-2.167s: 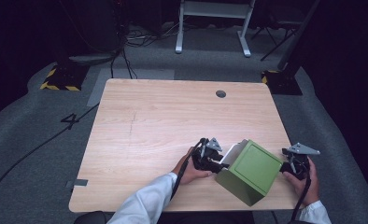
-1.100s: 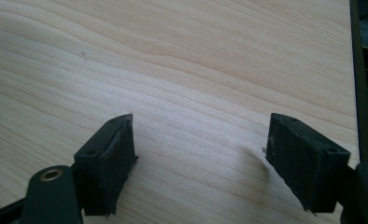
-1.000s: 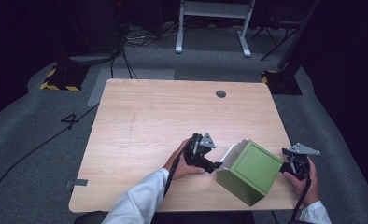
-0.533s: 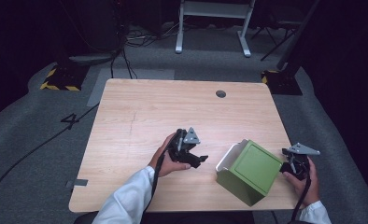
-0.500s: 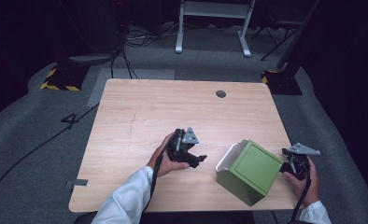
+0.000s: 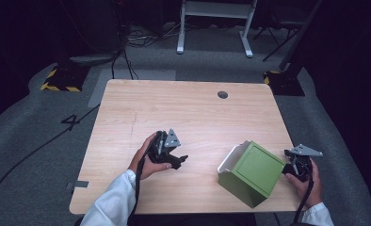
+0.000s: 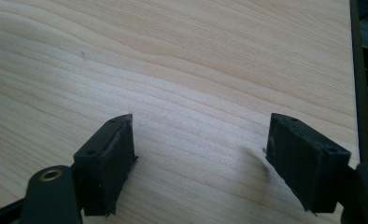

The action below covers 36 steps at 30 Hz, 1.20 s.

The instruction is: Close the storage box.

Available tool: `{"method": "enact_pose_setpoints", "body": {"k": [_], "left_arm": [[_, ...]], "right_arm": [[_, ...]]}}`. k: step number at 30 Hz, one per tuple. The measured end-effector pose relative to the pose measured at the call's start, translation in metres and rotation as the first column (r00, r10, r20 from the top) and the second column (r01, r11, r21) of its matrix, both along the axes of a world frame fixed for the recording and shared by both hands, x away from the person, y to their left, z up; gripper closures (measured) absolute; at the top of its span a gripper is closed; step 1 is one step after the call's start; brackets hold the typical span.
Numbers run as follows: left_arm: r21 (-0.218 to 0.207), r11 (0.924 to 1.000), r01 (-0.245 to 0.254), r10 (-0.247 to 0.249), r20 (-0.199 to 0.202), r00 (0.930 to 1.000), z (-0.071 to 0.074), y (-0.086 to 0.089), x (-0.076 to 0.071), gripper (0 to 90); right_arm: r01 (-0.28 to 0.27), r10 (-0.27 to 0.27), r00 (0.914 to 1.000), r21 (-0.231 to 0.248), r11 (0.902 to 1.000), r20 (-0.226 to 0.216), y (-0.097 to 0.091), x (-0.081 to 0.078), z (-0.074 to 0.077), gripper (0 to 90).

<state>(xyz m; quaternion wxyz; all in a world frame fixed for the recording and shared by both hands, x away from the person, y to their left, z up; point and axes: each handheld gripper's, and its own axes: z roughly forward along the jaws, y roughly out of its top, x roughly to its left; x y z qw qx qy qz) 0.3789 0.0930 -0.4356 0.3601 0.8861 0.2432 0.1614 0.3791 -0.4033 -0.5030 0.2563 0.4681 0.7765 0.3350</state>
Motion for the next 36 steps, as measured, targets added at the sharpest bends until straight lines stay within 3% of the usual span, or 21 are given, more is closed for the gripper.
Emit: {"method": "enact_pose_setpoints", "body": {"k": [4, 8, 13, 17, 24, 28, 36], "left_arm": [[0.026, 0.9990, -0.036, 0.035, 0.020, 0.9992, -0.003, 0.015, -0.005, 19.8], [0.083, 0.9946, -0.063, 0.059, 0.051, 0.9970, -0.004, 0.029, -0.011, 19.7], [0.098, 0.9900, -0.102, 0.095, 0.070, 0.9930, -0.010, 0.050, -0.019, 18.8], [0.143, 0.9804, -0.135, 0.125, 0.074, 0.9893, -0.019, 0.067, -0.023, 18.7], [0.138, 0.9691, -0.205, 0.198, 0.062, 0.9783, -0.035, 0.094, -0.026, 18.6], [0.156, 0.9597, -0.234, 0.233, 0.024, 0.9723, -0.044, 0.108, -0.027, 18.5], [0.081, 0.9548, -0.286, 0.290, -0.045, 0.9559, -0.059, 0.134, -0.031, 18.3]], "right_arm": [[0.001, -0.001, 1.0000, 0.000, 1.0000, -0.001, 0.000, 0.000, 0.000, 23.6], [0.002, -0.002, 1.0000, 0.001, 1.0000, -0.001, 0.000, 0.000, 0.000, 23.5], [0.004, -0.004, 1.0000, 0.003, 1.0000, -0.003, 0.000, 0.000, 0.000, 23.2], [0.004, -0.004, 1.0000, 0.003, 1.0000, -0.004, 0.000, 0.000, 0.000, 23.2], [0.004, -0.004, 1.0000, 0.003, 1.0000, -0.003, 0.000, 0.000, 0.000, 23.1], [0.004, -0.004, 1.0000, 0.001, 1.0000, -0.003, 0.000, 0.000, 0.000, 23.1], [0.005, -0.005, 1.0000, 0.001, 1.0000, -0.002, 0.000, 0.000, 0.000, 23.2]]}}
